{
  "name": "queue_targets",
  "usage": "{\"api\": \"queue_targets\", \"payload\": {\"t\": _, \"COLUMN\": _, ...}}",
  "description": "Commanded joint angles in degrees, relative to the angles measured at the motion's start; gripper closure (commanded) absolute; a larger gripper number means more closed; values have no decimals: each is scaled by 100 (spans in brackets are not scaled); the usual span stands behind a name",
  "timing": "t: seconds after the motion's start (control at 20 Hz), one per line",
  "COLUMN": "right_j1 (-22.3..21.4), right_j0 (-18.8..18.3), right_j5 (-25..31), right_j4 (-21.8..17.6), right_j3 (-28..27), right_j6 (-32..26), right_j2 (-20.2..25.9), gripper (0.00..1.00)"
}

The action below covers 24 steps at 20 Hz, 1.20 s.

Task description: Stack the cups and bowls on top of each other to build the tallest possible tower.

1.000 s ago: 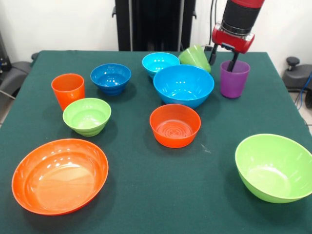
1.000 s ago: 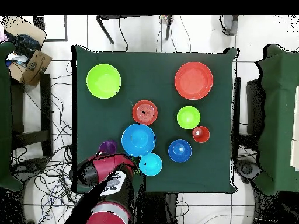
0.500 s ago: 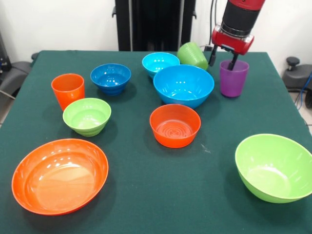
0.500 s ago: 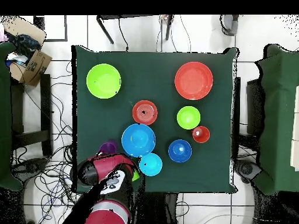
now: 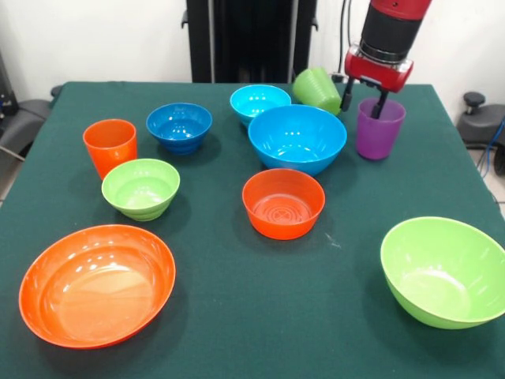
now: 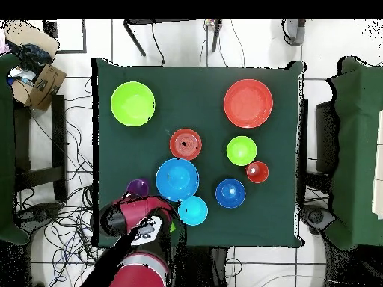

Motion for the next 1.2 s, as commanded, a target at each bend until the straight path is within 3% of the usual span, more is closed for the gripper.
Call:
{"api": "queue_targets", "payload": {"t": 0.05, "right_j1": -64, "right_j0": -221, "right_j5": -623, "right_j4": 399, "right_j3": -402, "right_j6": 750, "right_j2": 769, "gripper": 0}}
{"api": "queue_targets", "payload": {"t": 0.25, "right_j1": -122, "right_j0": -311, "right_j5": -622, "right_j4": 525, "right_j3": -400, "right_j6": 761, "right_j2": 836, "gripper": 0}}
{"api": "queue_targets", "payload": {"t": 0.9, "right_j1": 50, "right_j0": -69, "right_j5": -460, "right_j4": 652, "right_j3": -522, "right_j6": 600, "right_j2": 404, "gripper": 0}}
{"api": "queue_targets", "payload": {"t": 0.95, "right_j1": 61, "right_j0": -61, "right_j5": -473, "right_j4": 653, "right_j3": -530, "right_j6": 586, "right_j2": 384, "gripper": 100}}
{"api": "queue_targets", "payload": {"t": 1.2, "right_j1": 7, "right_j0": -181, "right_j5": -550, "right_j4": 551, "right_j3": -446, "right_j6": 506, "right_j2": 516, "gripper": 100}}
